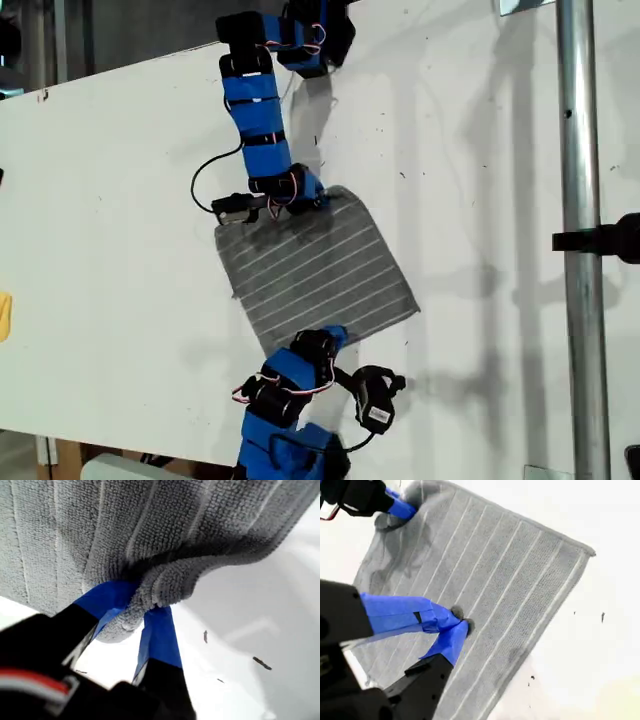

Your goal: Grasp corners of a towel and fold twice.

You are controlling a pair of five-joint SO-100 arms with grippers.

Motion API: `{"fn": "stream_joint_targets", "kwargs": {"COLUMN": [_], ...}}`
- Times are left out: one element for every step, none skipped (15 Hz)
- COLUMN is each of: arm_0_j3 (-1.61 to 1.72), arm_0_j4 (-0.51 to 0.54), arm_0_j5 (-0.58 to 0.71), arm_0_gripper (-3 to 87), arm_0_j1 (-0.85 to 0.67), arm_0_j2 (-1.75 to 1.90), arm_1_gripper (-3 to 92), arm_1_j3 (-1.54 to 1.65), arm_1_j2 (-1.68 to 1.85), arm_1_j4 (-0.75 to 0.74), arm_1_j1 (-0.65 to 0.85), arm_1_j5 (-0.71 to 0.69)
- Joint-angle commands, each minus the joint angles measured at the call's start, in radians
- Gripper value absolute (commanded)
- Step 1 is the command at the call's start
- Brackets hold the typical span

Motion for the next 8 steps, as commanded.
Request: {"fn": "stream_joint_targets", "kwargs": {"arm_0_j3": [-0.075,-0.064,-0.069,-0.069,-0.083,-0.103,-0.104,-0.097], "arm_0_j4": [-0.052,-0.083,-0.087,-0.089,-0.094,-0.094,-0.104,-0.132], "arm_0_j5": [-0.006,-0.006,-0.009,-0.028,-0.017,-0.005,-0.005,0.005], "arm_0_gripper": [-2.8,-0.6,0.1,0.1,0.2,4.5,10.2,16.2], "arm_0_j1": [0.052,0.067,0.081,0.094,0.106,0.118,0.129,0.137], "arm_0_j2": [0.006,0.006,0.002,0.009,0.011,0.012,0.02,0.025], "arm_1_gripper": [-0.2,-0.2,-0.2,-0.2,-0.2,-0.2,-0.2,-0.2], "arm_1_j3": [-0.035,-0.035,-0.035,-0.035,-0.035,-0.035,-0.035,-0.035], "arm_1_j2": [0.081,0.086,0.087,0.087,0.087,0.083,0.08,0.078], "arm_1_j4": [0.044,0.051,0.052,0.052,0.051,0.051,0.048,0.046], "arm_1_j1": [0.034,0.041,0.046,0.051,0.054,0.055,0.055,0.057], "arm_1_j5": [-0.025,-0.032,-0.037,-0.038,-0.038,-0.038,-0.038,-0.038]}}
